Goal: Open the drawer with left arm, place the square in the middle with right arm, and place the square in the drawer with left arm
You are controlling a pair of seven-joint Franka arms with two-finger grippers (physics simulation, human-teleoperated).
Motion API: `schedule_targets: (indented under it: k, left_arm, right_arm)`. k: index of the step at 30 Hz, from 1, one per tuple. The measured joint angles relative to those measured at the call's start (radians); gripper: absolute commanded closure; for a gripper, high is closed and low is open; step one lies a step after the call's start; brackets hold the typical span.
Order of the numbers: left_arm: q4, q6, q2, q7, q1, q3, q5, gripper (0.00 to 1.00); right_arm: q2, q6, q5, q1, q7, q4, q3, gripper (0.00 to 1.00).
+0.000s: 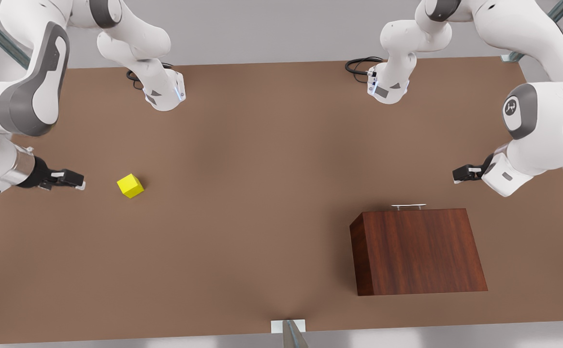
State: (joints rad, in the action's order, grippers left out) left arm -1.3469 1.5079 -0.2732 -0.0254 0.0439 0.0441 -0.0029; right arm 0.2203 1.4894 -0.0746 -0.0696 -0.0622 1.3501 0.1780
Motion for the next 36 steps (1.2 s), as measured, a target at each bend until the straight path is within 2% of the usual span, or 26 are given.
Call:
schedule_targets:
  k: [2,4,7,10,14,20,22,25,30,33,36]
  left_arm:
    - [-0.034,0.021,0.011,0.1,0.001,-0.001,0.001,0.0]
    - [-0.134,0.131,0.061,0.342,0.005,-0.001,0.0,0.0]
    - [-0.325,0.336,0.155,0.637,0.005,-0.001,-0.028,0.0]
    - [-0.517,0.551,0.239,0.81,0.022,-0.001,-0.068,0.0]
    - [-0.637,0.717,0.264,0.872,0.046,-0.002,-0.125,0.0]
    - [-0.781,0.863,0.309,0.903,0.069,-0.001,-0.247,0.0]
    - [-0.842,0.916,0.334,0.903,0.044,-0.001,-0.288,0.0]
    - [-0.924,1.028,0.342,0.904,0.004,-0.001,-0.365,0.0]
    - [-0.97,1.056,0.335,0.903,0.034,-0.003,-0.452,0.0]
    - [-1.011,1.122,0.333,0.904,0.036,-0.003,-0.492,0.0]
    - [-1.032,1.152,0.331,0.904,0.061,-0.004,-0.53,0.0]
  right_arm:
    - [-0.143,0.127,0.008,0.011,-0.001,0.199,-0.046,0.0]
    - [-0.15,0.125,0.006,-0.007,-0.03,0.261,-0.062,0.0]
    - [-0.138,0.22,0.006,-0.001,-0.144,0.337,-0.065,0.0]
    - [-0.151,0.268,0.006,0.034,-0.276,0.422,-0.066,0.0]
    - [-0.166,0.358,0.006,-0.009,-0.611,0.548,-0.062,0.0]
    - [-0.174,0.495,0.006,0.023,-0.649,0.722,-0.056,0.0]
    - [-0.132,0.512,-0.005,0.025,-0.626,0.725,-0.048,0.0]
    - [-0.112,0.511,-0.005,0.006,-0.433,0.731,-0.048,0.0]
    - [-0.088,0.517,-0.005,0.014,-0.42,0.73,-0.046,0.0]
    - [-0.093,0.437,-0.002,0.012,-0.423,0.642,-0.045,0.0]
    - [-0.087,0.447,-0.002,0.013,-0.426,0.657,-0.045,0.0]
